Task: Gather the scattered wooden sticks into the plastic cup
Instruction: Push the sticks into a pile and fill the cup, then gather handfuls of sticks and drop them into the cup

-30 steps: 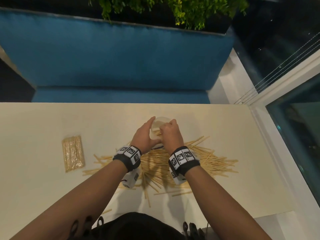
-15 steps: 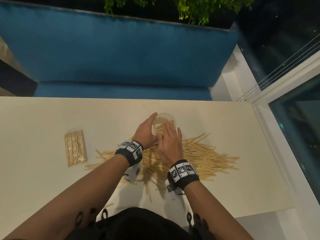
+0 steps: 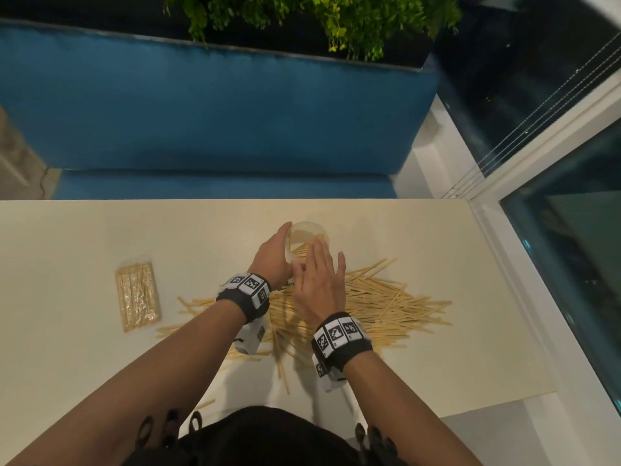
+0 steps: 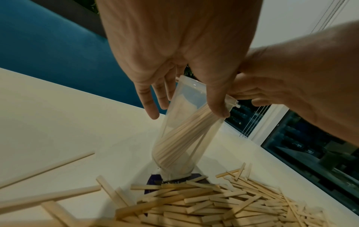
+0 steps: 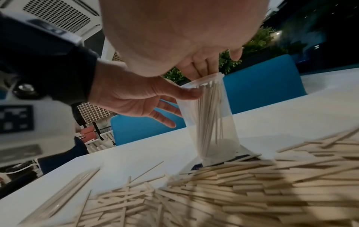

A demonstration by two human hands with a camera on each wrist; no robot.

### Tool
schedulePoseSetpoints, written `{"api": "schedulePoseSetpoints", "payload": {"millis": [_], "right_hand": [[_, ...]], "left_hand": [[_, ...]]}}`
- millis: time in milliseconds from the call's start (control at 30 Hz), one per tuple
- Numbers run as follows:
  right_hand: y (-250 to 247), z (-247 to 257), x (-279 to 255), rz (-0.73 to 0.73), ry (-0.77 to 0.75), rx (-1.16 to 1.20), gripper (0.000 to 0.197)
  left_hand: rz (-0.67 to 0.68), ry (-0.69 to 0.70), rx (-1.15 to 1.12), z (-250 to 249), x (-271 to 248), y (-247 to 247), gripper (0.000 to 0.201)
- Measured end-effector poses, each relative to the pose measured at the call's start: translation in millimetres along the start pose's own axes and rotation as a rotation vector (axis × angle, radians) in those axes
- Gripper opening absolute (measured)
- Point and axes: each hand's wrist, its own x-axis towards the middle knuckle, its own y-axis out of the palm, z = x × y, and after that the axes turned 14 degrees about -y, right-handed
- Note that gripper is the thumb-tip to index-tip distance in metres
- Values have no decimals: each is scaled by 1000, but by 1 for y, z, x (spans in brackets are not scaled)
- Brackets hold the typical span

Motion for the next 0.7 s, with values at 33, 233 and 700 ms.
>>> {"api": "schedulePoseSetpoints", "payload": {"millis": [33, 233, 700], "right_hand": [[0, 0, 0, 8, 0, 17, 73], [-9, -5, 15, 26, 38, 188, 73], [14, -54, -55, -194, 178, 540, 27]], "left_hand": [[8, -2, -1, -2, -1, 0, 83], [17, 1, 51, -4, 1, 1, 83], [61, -68, 299, 124, -74, -11, 9]]}}
